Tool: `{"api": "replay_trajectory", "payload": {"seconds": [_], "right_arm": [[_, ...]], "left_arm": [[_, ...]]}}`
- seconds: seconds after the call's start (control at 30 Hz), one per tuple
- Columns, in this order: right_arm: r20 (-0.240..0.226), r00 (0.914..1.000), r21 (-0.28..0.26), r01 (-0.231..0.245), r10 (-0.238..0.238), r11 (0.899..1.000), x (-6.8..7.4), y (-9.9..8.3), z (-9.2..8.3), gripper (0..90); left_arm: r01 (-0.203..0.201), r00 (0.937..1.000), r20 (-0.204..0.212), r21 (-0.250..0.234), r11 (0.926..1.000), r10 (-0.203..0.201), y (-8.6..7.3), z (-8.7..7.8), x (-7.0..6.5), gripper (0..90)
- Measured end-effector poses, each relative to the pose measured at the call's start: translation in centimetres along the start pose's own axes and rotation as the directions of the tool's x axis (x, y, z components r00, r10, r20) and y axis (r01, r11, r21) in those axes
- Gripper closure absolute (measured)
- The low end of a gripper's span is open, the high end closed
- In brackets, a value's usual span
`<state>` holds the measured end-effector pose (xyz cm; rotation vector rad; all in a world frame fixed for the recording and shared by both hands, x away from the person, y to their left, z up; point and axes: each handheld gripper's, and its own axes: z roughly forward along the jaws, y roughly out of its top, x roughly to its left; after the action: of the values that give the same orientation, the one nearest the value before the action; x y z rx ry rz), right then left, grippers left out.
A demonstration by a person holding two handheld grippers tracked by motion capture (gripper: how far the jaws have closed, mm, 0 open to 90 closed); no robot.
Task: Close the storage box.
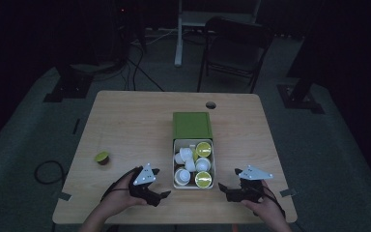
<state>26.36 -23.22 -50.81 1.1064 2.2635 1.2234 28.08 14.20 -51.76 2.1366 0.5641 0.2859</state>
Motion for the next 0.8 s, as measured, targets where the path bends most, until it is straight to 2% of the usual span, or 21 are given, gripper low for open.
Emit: {"api": "replay_trajectory", "payload": {"seconds": [0.1, 0.23, 0.47, 0.67, 0.8], "right_arm": [[-0.047, 0.9988, -0.037, 0.013, -0.015, 0.999, 0.4, 0.5, -0.3, 11.7], [-0.081, 0.9963, -0.068, 0.022, -0.027, 0.997, 0.7, 1.0, -0.3, 11.7], [-0.09, 0.9953, -0.082, 0.026, -0.033, 0.996, 0.5, 1.4, 0.4, 11.7], [-0.074, 0.9964, -0.075, 0.035, -0.041, 0.997, 0.0, 1.6, 1.1, 13.2], [-0.079, 0.9966, -0.076, 0.019, -0.025, 0.997, -0.3, 1.6, 1.3, 12.3]], "left_arm": [[0.016, 0.9998, 0.01, -0.032, 0.9993, -0.016, 0.5, 0.1, 0.0, 10.1], [0.004, 0.9999, 0.009, -0.042, 0.9991, -0.004, 1.0, 0.2, 0.0, 10.0], [0.001, 1.0, 0.001, -0.055, 0.9985, -0.001, 1.6, 0.7, 0.1, 10.1], [0.006, 0.9995, -0.029, -0.063, 0.998, -0.008, 1.8, 0.9, 0.7, 10.1], [0.015, 0.9991, -0.039, -0.072, 0.9973, -0.018, 2.0, 0.9, 1.0, 10.1]]}}
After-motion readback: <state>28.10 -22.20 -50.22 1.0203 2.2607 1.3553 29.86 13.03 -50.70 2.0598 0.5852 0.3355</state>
